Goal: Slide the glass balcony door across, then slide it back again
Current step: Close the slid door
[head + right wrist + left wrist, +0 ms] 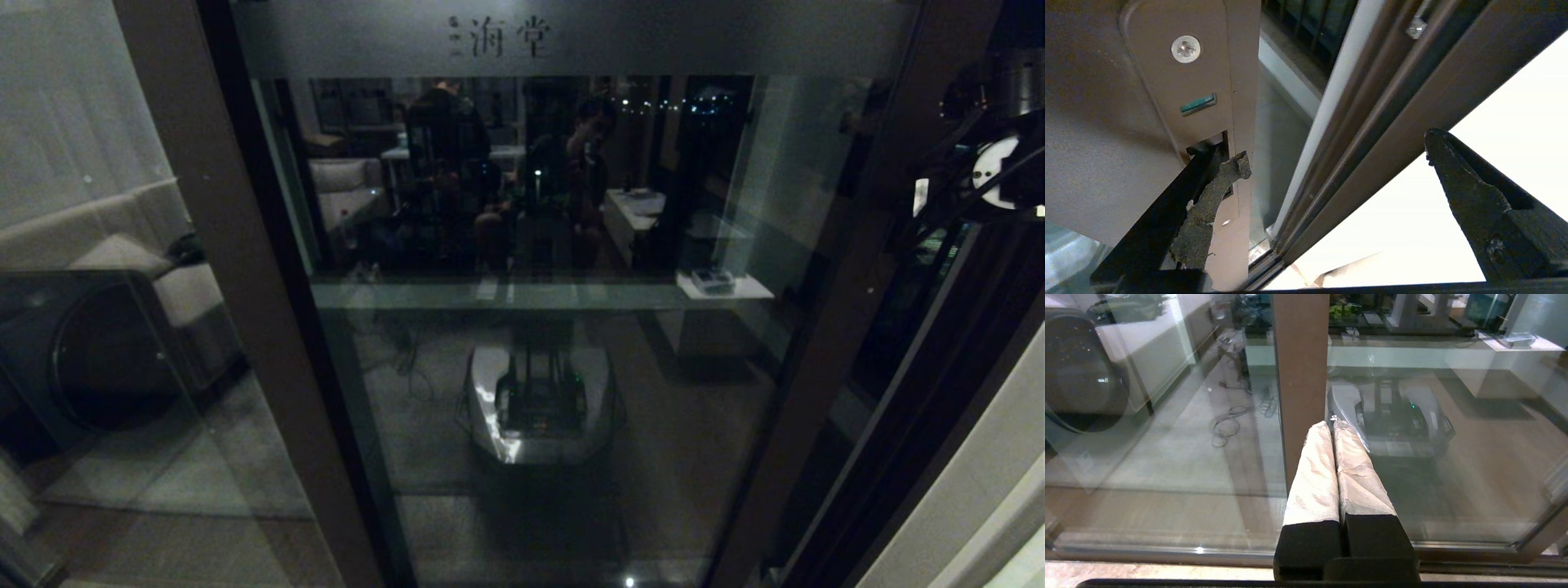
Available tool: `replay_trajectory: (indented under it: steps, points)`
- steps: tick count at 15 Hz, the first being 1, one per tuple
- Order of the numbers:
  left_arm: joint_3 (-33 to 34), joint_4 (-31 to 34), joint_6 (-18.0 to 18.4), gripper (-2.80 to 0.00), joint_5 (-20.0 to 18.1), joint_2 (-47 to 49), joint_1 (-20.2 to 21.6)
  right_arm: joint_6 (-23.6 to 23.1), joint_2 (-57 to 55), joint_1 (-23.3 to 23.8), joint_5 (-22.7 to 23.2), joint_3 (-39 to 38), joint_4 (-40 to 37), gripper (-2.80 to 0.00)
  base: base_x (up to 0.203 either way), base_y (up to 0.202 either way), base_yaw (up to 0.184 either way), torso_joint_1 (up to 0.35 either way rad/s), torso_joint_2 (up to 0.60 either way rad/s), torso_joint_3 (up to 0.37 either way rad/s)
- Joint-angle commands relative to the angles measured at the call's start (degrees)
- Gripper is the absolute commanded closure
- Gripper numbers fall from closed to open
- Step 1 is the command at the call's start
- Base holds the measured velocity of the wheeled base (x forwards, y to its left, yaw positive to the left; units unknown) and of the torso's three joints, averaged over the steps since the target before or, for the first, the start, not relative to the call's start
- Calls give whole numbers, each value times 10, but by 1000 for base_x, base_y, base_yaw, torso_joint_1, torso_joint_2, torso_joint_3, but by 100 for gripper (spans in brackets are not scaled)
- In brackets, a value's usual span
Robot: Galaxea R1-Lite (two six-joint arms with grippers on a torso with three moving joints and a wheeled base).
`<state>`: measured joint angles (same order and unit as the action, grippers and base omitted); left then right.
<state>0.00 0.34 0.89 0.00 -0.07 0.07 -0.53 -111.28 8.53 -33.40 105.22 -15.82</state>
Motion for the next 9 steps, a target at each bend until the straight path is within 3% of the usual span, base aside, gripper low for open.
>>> replay_trajectory:
  steps: [1, 9]
  points:
    - [1, 0, 0, 0, 0, 0, 0, -1, -3, 3, 1, 3, -3, -280, 0, 0, 0, 0, 0, 0]
    - [1, 0, 0, 0, 0, 0, 0, -9, -22, 35, 1, 34, -3, -280, 0, 0, 0, 0, 0, 0]
